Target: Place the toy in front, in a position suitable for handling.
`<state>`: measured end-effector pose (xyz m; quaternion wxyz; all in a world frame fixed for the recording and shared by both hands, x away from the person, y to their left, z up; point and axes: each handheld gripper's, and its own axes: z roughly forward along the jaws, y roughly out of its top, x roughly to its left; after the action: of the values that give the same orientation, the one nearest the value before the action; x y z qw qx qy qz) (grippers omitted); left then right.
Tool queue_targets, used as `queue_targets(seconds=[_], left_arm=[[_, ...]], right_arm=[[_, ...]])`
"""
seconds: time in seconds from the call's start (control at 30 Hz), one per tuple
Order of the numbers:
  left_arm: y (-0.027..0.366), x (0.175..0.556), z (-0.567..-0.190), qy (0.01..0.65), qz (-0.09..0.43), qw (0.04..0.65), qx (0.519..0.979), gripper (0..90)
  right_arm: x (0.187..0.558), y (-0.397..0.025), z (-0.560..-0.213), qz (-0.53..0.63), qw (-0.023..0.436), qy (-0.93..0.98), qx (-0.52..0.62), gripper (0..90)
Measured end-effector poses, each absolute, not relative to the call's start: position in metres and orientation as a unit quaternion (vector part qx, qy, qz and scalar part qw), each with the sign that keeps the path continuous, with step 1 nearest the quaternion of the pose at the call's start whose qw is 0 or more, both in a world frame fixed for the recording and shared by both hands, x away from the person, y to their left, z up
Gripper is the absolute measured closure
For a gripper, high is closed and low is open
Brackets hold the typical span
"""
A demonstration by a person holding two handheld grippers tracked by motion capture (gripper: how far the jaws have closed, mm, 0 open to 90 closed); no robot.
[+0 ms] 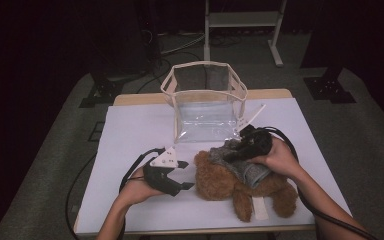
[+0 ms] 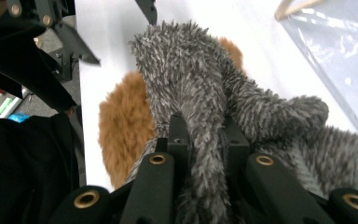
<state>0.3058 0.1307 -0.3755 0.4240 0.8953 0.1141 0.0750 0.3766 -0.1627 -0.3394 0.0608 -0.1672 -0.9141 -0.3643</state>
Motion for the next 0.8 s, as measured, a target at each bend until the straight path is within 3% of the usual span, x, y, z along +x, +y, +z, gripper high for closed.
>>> queue_targets(seconds=[0.37, 0.57, 0.8], left_arm=[[0.142, 0.305, -0.378, 0.12, 0.073, 0.424, 0.894, 30.7], [0.14, 0.305, -0.377, 0.12, 0.075, 0.424, 0.895, 30.4], [0.139, 0.304, -0.374, 0.119, 0.079, 0.421, 0.896, 30.3]], right_arm=[[0.403, -0.093, -0.348, -0.344, 0.08, -0.925, -0.138, 77.7], [0.403, -0.124, -0.344, -0.344, 0.069, -0.923, -0.158, 77.7], [0.371, -0.176, -0.34, -0.347, 0.05, -0.921, -0.17, 77.6]])
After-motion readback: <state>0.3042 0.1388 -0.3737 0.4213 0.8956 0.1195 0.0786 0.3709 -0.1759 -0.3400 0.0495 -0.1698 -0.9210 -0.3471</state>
